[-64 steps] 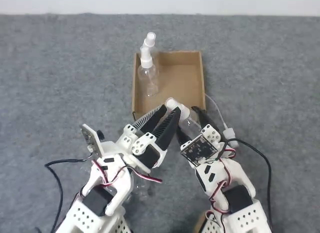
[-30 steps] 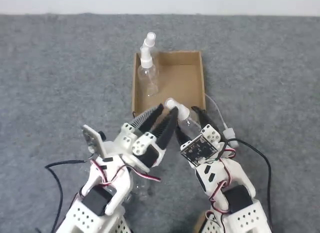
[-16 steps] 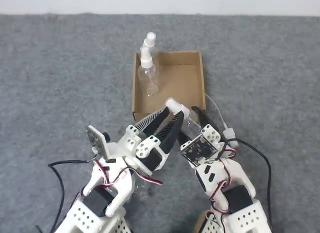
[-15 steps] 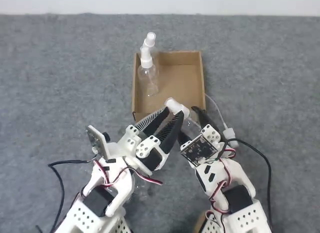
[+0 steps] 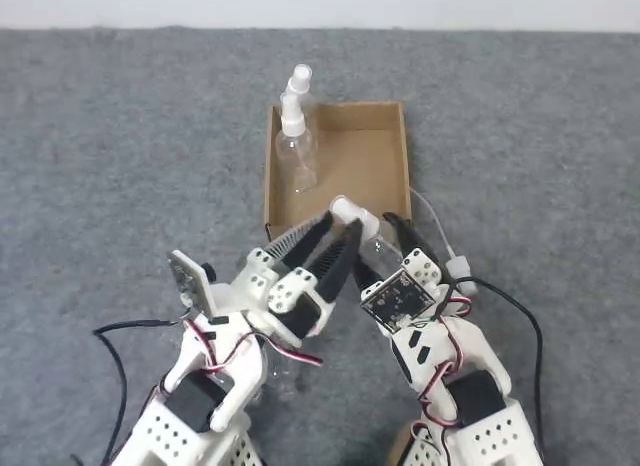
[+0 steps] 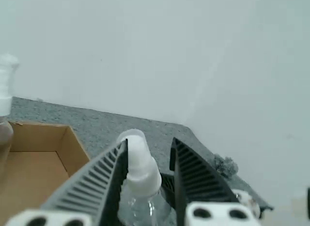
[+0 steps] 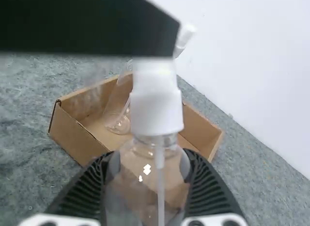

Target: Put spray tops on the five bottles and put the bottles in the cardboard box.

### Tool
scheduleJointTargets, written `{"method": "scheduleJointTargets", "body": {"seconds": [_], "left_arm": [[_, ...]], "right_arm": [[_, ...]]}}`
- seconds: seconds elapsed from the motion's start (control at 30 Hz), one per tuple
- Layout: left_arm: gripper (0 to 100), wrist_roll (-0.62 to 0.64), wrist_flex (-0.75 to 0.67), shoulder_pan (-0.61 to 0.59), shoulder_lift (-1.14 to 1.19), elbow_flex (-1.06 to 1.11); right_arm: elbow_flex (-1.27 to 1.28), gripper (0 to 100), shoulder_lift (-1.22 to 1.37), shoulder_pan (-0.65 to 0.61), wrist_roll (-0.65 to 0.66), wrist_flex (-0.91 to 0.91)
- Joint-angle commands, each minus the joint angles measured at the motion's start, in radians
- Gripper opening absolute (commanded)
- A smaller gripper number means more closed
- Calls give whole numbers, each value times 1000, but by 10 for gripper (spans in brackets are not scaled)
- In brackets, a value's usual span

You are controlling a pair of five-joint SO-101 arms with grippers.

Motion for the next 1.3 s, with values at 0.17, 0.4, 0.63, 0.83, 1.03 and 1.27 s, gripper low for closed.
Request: {"method": "scheduleJointTargets", "body": {"seconds": [0.17, 0.4, 0.63, 0.83, 1.03, 1.27], "left_arm": [[130, 132, 0, -135, -26, -107], [130, 127, -5, -198, -25, -88], [130, 127, -5, -198, -25, -87], [130, 127, -5, -189, -23, -85], [130, 126, -5, -101, -23, -65], [130, 48, 2, 23, -23, -35]], "right_arm": [[23, 7, -31, -4, 5, -7], [-3, 7, -31, -5, 3, -59], [5, 9, -31, -10, 3, -130], [8, 9, -31, -12, 2, -188], [9, 9, -31, -12, -49, -177], [21, 9, -31, -12, -46, -173]]}}
